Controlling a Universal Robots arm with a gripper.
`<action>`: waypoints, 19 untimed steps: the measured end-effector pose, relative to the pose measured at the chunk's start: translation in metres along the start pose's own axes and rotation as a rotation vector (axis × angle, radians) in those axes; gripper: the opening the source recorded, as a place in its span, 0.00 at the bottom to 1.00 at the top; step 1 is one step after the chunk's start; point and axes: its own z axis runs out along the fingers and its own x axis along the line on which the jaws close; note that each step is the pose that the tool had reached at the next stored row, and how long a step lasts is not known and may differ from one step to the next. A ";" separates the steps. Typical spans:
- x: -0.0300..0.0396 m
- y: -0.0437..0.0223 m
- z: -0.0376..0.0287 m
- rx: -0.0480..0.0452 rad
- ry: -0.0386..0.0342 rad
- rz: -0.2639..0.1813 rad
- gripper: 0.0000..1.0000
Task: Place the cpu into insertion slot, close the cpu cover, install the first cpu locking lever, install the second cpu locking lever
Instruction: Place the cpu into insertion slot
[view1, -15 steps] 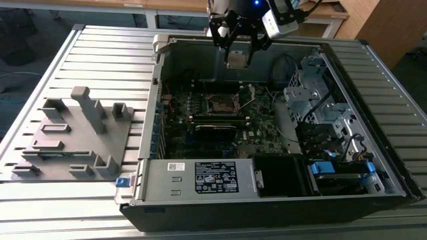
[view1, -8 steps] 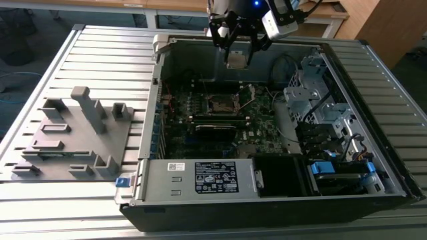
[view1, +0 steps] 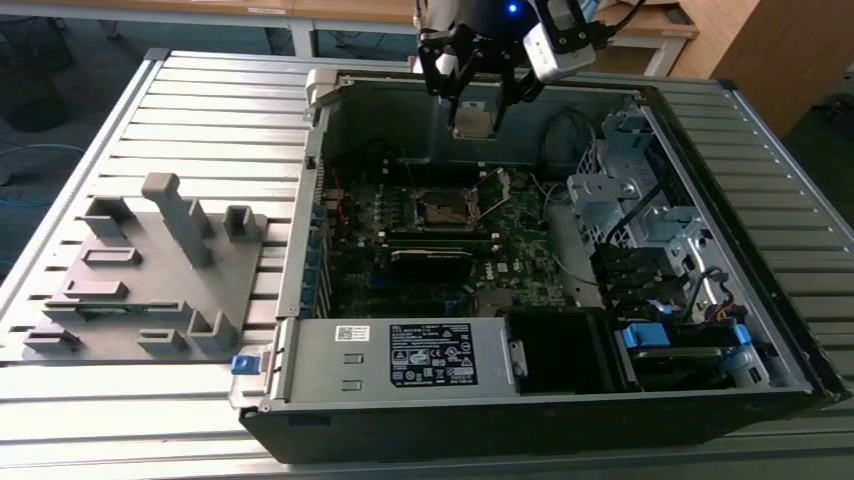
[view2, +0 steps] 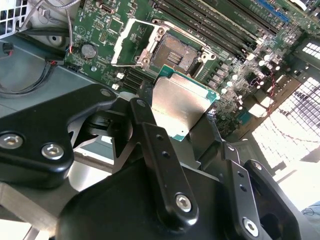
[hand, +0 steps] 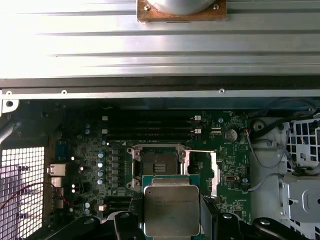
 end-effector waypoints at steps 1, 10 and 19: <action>0.0000 0.0000 0.0000 0.0001 0.0000 0.000 0.54; 0.0000 -0.0001 0.0008 -0.0002 -0.0001 0.000 0.54; 0.0000 -0.0001 0.0012 -0.0002 -0.0001 0.000 0.54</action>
